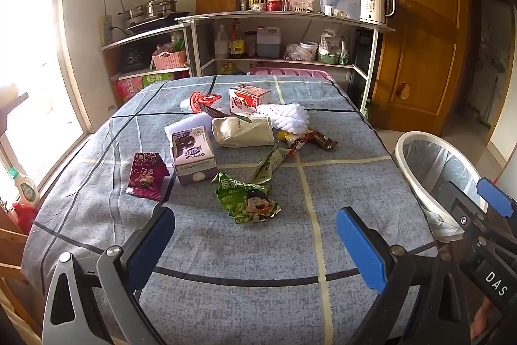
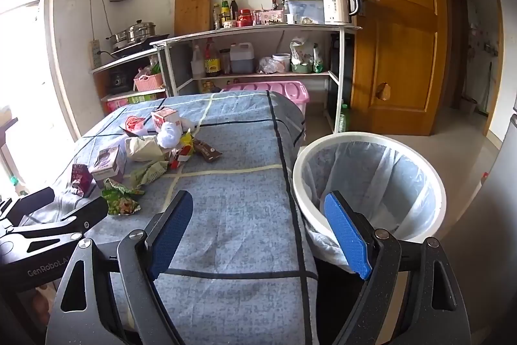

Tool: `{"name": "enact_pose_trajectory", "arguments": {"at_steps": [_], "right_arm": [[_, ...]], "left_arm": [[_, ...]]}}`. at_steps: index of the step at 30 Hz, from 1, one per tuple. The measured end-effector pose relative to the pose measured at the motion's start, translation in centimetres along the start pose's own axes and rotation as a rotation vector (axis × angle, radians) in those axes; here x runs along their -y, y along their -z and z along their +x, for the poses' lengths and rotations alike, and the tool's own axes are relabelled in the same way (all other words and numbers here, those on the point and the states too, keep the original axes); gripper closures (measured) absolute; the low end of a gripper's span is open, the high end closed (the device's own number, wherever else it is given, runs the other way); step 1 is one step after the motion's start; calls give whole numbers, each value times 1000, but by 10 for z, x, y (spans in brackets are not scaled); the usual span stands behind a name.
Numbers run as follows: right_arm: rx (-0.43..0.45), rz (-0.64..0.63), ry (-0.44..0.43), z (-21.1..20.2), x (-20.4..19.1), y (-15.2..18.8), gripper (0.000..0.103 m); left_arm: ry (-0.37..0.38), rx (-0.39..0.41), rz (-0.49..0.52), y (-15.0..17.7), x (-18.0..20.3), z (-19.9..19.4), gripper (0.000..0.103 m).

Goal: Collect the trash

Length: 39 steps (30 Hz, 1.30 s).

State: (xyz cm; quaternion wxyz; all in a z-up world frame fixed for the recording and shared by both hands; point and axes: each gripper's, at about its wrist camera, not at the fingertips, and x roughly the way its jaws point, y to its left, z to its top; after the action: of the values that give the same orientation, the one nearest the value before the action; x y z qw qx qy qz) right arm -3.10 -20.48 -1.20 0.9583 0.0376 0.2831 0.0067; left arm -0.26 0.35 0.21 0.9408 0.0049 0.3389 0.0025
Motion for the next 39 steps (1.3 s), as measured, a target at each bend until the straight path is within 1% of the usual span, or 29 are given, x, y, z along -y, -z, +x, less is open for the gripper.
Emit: {"name": "enact_pose_trajectory", "arguments": {"at_steps": [39], "right_arm": [[3, 6, 5, -4, 0, 1, 19]], "left_arm": [[-9, -6, -2, 1, -1, -1, 2]]}}
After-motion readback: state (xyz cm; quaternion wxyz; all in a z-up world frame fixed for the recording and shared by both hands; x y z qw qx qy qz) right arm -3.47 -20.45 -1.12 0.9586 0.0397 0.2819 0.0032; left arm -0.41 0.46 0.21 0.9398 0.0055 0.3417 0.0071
